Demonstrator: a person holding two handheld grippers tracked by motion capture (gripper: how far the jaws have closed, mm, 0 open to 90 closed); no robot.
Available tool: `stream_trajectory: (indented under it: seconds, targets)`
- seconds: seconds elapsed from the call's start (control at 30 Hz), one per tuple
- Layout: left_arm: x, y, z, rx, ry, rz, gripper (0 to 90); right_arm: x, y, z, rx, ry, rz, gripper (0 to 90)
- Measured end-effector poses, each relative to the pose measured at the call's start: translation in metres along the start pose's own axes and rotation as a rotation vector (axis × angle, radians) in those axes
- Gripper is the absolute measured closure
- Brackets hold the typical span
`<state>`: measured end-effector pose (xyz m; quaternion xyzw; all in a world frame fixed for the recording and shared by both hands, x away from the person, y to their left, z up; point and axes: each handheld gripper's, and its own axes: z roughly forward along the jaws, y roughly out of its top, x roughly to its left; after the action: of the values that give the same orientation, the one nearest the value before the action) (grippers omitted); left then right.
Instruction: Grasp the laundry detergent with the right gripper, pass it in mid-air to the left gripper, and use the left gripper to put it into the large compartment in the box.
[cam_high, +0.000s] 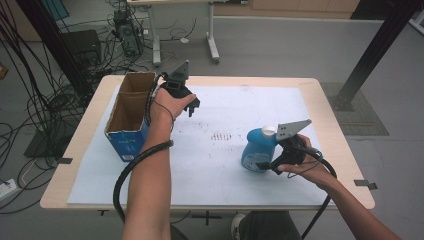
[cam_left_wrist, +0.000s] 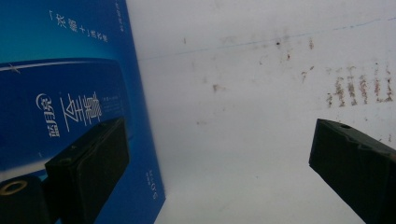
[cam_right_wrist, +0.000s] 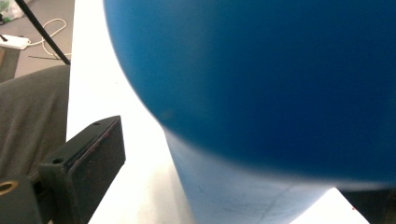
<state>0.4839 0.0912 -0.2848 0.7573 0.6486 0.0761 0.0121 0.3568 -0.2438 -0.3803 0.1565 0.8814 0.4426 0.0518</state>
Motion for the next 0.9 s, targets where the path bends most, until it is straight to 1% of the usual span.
stream_trajectory:
  seconds: [0.33, 0.63, 0.9]
  targets:
    - [0.0001, 0.0010, -0.0025, -0.010, 0.000, 0.003, 5.6, 0.0005, 0.0004, 0.0000, -0.004, -0.005, -0.004, 3.3]
    - [0.0001, 0.0004, -0.0002, -0.005, -0.001, 0.000, 5.6, 0.0014, -0.0004, 0.0008, -0.008, -0.004, -0.005, 3.7]
    - [0.0014, 0.0008, -0.0028, -0.009, 0.000, -0.003, 5.6, 0.0021, 0.0000, 0.0015, -0.013, -0.009, -0.007, 4.0]
